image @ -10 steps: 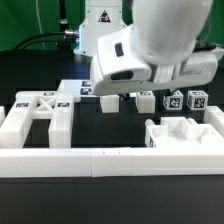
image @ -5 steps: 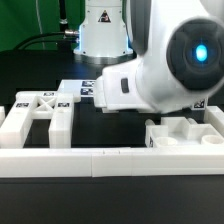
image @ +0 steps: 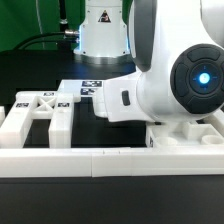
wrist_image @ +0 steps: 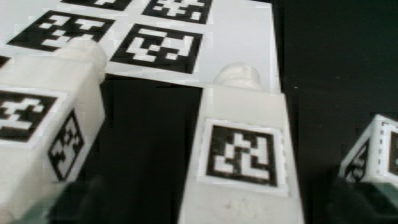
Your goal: Assemble chair
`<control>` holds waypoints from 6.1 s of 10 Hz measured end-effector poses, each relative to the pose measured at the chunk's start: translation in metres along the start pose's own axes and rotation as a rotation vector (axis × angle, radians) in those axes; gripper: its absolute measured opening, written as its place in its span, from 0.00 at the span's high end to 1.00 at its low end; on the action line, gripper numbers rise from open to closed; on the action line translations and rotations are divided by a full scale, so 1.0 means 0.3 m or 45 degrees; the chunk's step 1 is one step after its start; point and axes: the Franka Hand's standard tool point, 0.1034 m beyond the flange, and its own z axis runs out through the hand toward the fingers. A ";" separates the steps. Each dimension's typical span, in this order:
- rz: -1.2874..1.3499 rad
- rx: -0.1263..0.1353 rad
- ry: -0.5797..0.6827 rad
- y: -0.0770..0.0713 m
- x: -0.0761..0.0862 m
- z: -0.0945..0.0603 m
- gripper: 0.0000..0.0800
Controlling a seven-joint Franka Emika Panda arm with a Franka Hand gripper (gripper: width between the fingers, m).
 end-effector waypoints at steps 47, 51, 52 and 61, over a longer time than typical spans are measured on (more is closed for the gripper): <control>-0.202 -0.241 1.886 -0.194 0.067 -0.668 0.64; -0.201 -0.250 1.939 -0.194 0.066 -0.657 0.56; -0.201 -0.250 1.938 -0.194 0.066 -0.657 0.56; -0.201 -0.236 1.849 -0.190 0.008 -0.678 0.19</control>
Offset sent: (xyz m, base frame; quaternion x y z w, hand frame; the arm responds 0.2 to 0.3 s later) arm 0.0038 0.0035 0.0113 0.0166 -0.0037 -0.0162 0.9997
